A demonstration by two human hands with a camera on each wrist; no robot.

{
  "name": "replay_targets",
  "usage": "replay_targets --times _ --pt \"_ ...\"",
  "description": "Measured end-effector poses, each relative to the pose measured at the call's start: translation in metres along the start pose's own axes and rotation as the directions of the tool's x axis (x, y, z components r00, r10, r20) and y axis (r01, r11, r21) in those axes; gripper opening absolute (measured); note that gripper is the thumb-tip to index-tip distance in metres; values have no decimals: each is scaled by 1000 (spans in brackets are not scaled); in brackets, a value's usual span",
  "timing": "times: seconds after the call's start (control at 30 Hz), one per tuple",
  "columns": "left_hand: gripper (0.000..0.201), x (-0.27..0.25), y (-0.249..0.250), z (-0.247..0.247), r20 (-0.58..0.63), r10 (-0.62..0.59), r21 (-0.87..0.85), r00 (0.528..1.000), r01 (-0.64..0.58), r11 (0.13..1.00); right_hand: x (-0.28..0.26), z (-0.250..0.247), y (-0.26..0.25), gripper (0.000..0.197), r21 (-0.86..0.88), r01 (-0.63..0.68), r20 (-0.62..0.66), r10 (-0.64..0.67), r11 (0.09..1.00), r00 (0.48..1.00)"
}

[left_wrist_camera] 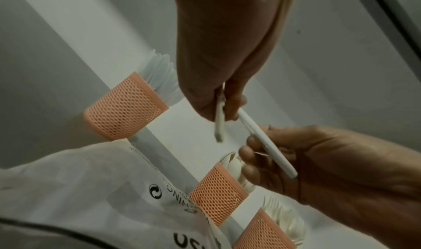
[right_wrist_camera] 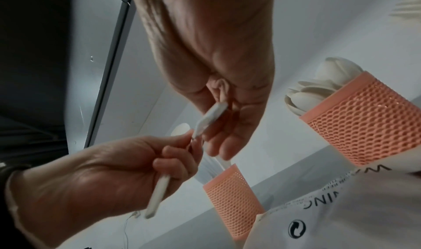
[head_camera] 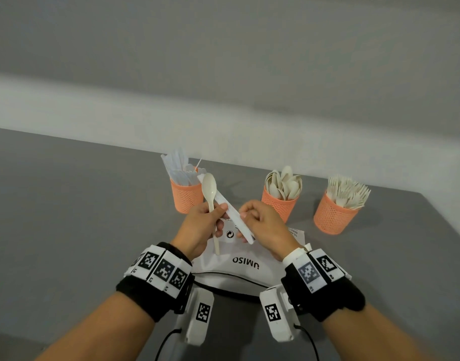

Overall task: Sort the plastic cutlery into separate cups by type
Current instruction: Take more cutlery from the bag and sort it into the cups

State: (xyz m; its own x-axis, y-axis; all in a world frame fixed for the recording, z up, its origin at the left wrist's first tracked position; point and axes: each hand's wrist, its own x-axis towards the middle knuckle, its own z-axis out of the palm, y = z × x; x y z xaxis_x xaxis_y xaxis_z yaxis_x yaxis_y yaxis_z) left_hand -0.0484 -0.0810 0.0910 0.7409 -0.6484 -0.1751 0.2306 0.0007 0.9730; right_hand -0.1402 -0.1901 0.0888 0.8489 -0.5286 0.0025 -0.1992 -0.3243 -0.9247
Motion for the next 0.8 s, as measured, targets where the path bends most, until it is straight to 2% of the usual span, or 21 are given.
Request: replay_targets --times 0.1,0.2,0.33,0.43,0.5,0.6,0.7,0.8 --pt "19 2 1 -1 47 0 41 999 -2 999 0 4 -4 8 41 7 29 -8 999 1000" --pt "21 2 4 -1 102 -16 66 995 9 998 -1 13 -8 1 66 109 61 -113 992 992" --pt "21 5 8 -10 116 -41 71 992 33 997 2 17 -5 24 110 115 109 -127 987 986" --pt "16 9 7 -20 95 -71 64 993 65 996 6 10 -5 30 158 168 9 -171 973 985" --pt "10 10 7 -25 92 -108 -17 990 110 994 9 3 -8 38 200 197 -29 -195 960 980" --pt "14 10 11 -30 99 -156 -138 983 169 976 13 -4 -10 47 214 206 -29 -204 955 978" --pt "22 7 17 -29 155 -221 -189 963 249 950 12 -3 -11 44 61 271 86 -276 961 957" --pt "30 3 19 -28 217 -289 -236 933 337 911 10 10 -12 31 -5 419 226 -407 908 885"
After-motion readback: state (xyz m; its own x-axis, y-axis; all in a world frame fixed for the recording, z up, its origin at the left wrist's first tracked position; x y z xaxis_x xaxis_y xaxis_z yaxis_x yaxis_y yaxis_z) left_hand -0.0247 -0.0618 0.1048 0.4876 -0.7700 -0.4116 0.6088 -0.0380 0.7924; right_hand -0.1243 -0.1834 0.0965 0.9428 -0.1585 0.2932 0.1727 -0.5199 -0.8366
